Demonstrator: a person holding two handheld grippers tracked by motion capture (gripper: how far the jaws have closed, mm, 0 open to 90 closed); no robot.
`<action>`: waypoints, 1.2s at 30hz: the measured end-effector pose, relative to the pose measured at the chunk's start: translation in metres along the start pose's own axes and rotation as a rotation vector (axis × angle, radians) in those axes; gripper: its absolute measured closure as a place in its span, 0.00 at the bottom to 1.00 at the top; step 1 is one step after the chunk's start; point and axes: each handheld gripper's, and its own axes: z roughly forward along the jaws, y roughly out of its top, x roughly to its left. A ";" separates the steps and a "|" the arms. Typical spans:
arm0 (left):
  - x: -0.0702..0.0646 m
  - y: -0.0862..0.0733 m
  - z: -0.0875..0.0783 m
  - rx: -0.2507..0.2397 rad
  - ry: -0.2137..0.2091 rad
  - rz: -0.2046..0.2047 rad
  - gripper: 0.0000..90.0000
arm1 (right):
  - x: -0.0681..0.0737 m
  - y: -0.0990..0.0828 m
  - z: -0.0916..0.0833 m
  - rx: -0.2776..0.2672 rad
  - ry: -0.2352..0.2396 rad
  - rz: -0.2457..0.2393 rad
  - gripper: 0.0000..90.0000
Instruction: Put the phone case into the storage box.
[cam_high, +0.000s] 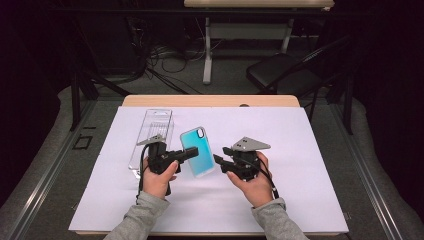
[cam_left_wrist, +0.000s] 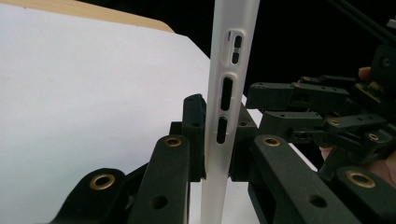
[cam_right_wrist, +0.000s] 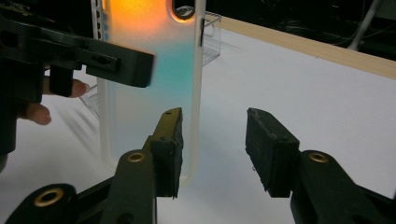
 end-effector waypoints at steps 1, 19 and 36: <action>-0.001 0.001 -0.001 0.003 -0.001 0.010 0.90 | 0.000 0.000 0.000 -0.002 0.007 -0.002 0.62; -0.016 0.019 -0.026 0.072 -0.090 0.245 0.90 | 0.008 0.009 -0.014 -0.025 0.114 -0.055 0.62; -0.022 0.015 -0.026 0.116 -0.171 0.281 0.90 | 0.003 0.009 -0.020 -0.084 0.347 -0.041 0.59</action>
